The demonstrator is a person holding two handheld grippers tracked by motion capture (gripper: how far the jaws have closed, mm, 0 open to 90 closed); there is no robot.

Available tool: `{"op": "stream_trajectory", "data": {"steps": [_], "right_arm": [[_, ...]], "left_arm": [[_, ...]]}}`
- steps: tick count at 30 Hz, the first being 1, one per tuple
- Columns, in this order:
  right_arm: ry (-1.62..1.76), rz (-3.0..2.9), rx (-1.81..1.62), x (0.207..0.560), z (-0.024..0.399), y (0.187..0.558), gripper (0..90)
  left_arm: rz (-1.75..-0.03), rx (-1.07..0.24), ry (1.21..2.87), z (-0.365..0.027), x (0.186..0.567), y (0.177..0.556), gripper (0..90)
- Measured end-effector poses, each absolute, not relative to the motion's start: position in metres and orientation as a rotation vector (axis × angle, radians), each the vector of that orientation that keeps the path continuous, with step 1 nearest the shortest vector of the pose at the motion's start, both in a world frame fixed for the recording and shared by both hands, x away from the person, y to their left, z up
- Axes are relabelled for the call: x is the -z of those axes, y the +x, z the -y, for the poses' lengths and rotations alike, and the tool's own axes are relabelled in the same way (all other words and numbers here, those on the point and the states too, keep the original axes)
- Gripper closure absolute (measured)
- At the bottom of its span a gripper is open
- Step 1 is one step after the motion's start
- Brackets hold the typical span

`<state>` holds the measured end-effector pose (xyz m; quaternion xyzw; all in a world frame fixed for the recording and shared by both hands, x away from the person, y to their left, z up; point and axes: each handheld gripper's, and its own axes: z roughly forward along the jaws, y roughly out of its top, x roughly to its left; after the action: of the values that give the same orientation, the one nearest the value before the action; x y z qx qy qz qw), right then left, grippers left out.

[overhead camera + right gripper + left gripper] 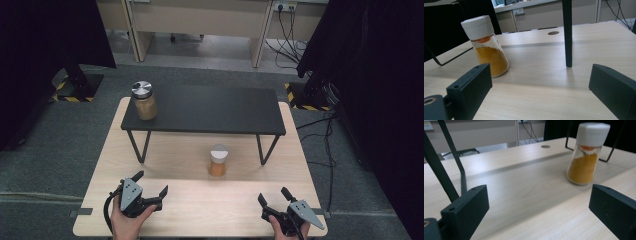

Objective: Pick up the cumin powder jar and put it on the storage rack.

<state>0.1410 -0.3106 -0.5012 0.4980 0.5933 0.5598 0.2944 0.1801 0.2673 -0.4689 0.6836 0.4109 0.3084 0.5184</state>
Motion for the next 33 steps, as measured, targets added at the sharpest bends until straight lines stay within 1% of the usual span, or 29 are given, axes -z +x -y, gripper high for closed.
{"op": "stream_trajectory", "data": {"steps": [6, 14, 20, 33], "right_arm": [[1.314, -1.584, -1.489, 0.5, 0.31, 0.141, 5.0], [1.308, -1.598, -1.481, 0.5, 0.306, 0.141, 5.0], [1.29, -1.618, -1.477, 0.499, 0.303, 0.142, 5.0], [1.297, -1.615, -1.473, 0.5, 0.304, 0.139, 5.0]], "left_arm": [[-1.017, -0.715, 1.653, -0.268, 0.478, 0.179, 2.3], [-1.064, -0.714, 1.645, -0.274, 0.484, 0.176, 2.3], [-1.095, -0.688, 1.661, -0.276, 0.49, 0.18, 2.6], [-1.087, -0.698, 1.643, -0.276, 0.489, 0.18, 2.6]]}}
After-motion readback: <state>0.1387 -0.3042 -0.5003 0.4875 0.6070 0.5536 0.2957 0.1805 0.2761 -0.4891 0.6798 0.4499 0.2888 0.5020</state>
